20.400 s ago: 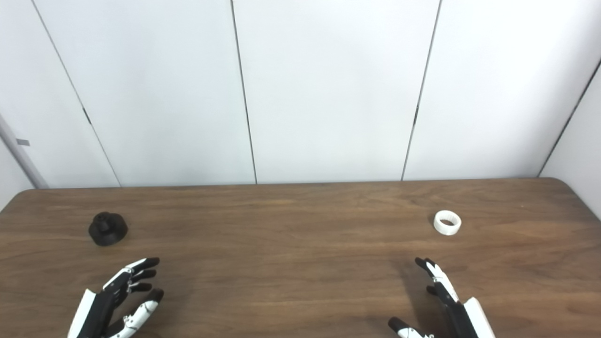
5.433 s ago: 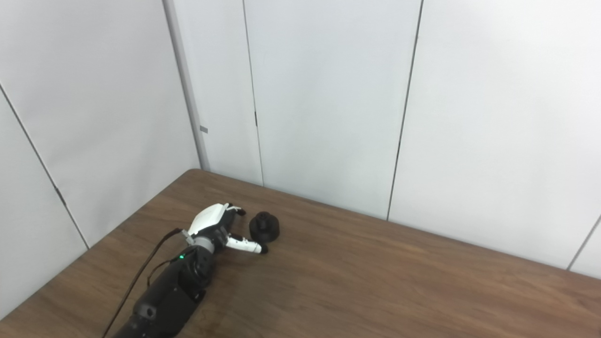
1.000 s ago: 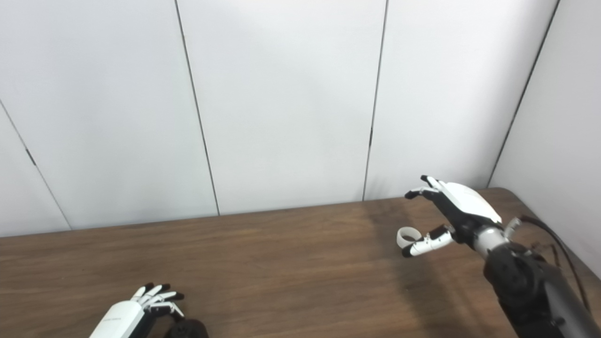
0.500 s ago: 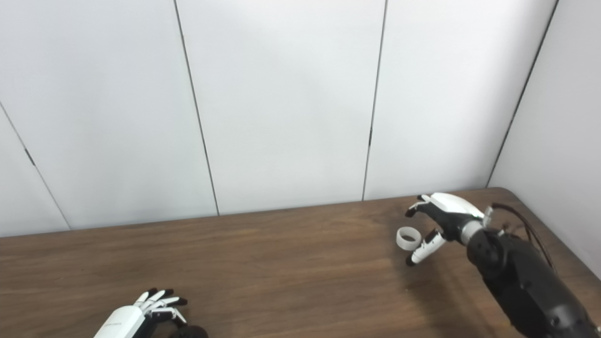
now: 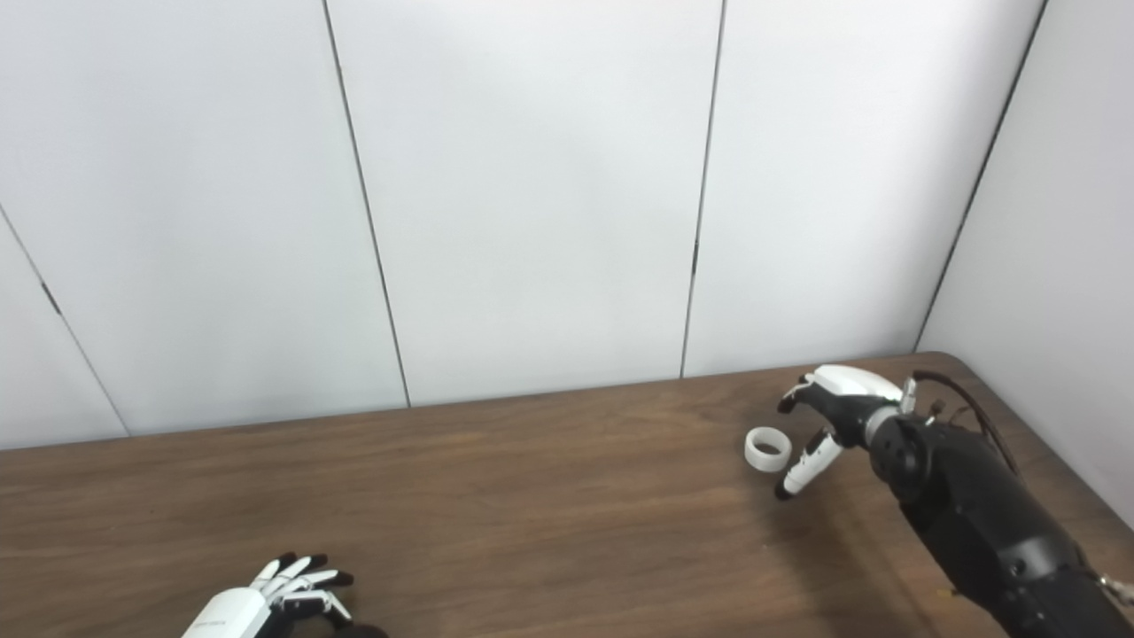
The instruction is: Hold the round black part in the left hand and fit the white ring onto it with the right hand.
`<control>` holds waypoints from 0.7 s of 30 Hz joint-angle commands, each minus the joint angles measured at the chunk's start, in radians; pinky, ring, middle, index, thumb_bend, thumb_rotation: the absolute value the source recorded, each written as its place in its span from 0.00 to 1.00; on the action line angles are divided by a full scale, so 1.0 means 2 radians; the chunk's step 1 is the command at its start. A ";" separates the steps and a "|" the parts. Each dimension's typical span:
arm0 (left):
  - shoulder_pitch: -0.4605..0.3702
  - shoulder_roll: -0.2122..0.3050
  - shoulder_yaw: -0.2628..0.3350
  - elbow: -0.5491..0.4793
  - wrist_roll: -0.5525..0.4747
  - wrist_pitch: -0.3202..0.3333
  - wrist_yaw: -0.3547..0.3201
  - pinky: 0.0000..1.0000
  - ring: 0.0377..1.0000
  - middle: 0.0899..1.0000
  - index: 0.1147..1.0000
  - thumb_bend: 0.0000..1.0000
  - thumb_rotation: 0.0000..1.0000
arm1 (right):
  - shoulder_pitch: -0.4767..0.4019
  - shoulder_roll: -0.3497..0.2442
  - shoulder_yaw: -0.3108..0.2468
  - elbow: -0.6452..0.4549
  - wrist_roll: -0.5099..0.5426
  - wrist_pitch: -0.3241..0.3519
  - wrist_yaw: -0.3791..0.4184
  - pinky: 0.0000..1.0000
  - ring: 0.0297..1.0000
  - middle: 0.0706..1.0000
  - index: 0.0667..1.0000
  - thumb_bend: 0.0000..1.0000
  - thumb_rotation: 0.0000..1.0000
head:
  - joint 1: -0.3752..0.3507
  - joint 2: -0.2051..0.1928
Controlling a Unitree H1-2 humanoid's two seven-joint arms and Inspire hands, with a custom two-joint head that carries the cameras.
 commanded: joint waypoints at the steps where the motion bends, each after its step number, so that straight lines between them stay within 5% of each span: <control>1: 0.023 0.009 -0.013 -0.001 0.004 -0.005 -0.043 1.00 0.94 0.82 0.41 0.52 0.04 | -0.030 -0.012 -0.003 -0.005 -0.006 -0.006 -0.015 1.00 1.00 1.00 0.83 0.95 0.31 | 0.000 0.000; 21: 0.039 0.005 -0.004 -0.029 0.010 0.005 -0.062 1.00 0.94 0.81 0.41 0.52 0.04 | -0.026 0.002 0.004 -0.002 -0.002 -0.015 -0.018 1.00 1.00 1.00 0.81 0.89 0.32 | 0.010 0.012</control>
